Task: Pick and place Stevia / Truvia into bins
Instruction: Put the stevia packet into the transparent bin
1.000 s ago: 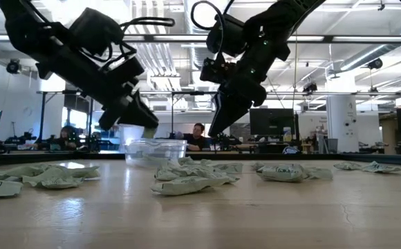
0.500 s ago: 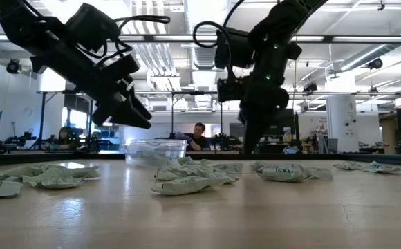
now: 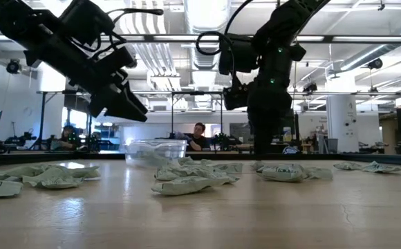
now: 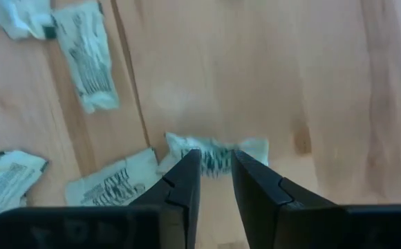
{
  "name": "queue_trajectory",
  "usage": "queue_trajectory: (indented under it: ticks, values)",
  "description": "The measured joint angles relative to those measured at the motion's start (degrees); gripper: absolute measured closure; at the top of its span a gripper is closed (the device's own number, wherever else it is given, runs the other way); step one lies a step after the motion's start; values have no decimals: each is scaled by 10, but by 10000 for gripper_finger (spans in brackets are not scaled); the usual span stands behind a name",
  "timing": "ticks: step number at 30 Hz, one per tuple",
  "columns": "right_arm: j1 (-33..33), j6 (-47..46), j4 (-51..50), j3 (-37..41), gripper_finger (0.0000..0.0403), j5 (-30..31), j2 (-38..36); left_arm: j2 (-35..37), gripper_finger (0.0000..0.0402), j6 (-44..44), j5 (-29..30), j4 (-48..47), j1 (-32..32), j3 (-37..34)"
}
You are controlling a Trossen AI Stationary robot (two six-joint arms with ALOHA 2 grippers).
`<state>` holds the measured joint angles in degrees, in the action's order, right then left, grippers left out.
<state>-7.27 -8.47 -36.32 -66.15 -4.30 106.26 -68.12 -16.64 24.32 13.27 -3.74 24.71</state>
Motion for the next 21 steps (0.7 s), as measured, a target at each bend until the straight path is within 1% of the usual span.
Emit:
queue_trajectory:
  ticks: [3, 6, 15, 21]
  values:
    - [0, -24, -10, 4, 332, 0, 0, -1, 196, 0, 0, -2, 0, 0]
    - [0, -23, -8, 8, 331, 0, 0, -1, 196, 0, 0, -3, 0, 0]
    - [0, -19, 41, 36, 322, 1, 0, -1, 196, 0, 0, -2, 0, 0]
    - [0, -16, 44, 42, 337, 2, -1, -1, 196, 0, 0, -2, 0, 0]
